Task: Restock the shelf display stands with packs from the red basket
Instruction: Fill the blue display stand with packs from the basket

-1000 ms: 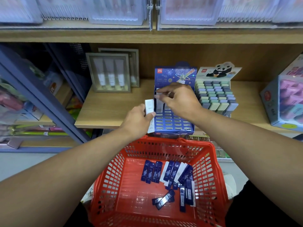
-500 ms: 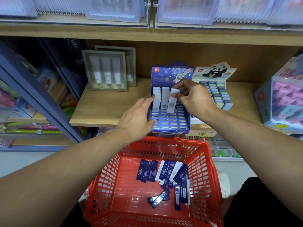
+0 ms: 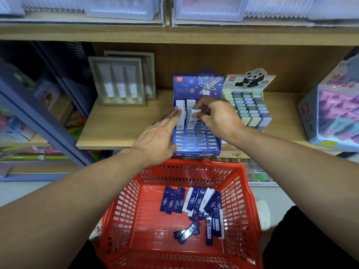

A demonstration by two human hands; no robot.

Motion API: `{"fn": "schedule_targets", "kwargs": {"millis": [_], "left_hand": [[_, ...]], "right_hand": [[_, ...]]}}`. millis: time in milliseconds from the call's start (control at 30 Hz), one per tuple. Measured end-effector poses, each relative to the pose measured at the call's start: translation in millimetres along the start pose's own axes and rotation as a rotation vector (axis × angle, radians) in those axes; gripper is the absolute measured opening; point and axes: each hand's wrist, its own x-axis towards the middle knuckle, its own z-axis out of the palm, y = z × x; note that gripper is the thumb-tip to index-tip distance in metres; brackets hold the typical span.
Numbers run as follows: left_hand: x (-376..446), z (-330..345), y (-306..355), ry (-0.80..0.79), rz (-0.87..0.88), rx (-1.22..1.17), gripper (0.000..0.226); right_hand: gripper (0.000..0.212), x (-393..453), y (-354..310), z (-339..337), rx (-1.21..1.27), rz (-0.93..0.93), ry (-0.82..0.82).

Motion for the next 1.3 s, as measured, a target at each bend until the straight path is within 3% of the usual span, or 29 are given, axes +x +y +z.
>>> {"fn": "schedule_targets", "kwargs": {"millis": [167,467,700,1167,1300], "left_hand": [[2.5,0.6,1.6,-0.022,0.011,0.014,0.102],[-0.1,-5.8,3.6,-0.056,0.004,-0.017,0.1],[1.9,-1.8,1.3,-0.052,0.026,0.045,0.101],[4.0,3.4,1.4,-0.074,0.018,0.092,0.105],[3.8,4.8,2.3,-0.077,0.016,0.101,0.103]], "right_hand": [[0.006,-0.4,-4.9,3.9,-0.039,-0.023,-0.004],[0.019,11.4,1.2,6.1,-0.165,-0.034,0.104],[0.01,16.4,4.7,12.2,-0.078,0.055,0.154],[0.02,32.5,-7.6,3.3,-0.206,0.215,-0.076],[0.02,31.8,-11.1,5.2,-0.217,0.228,-0.074]]}}
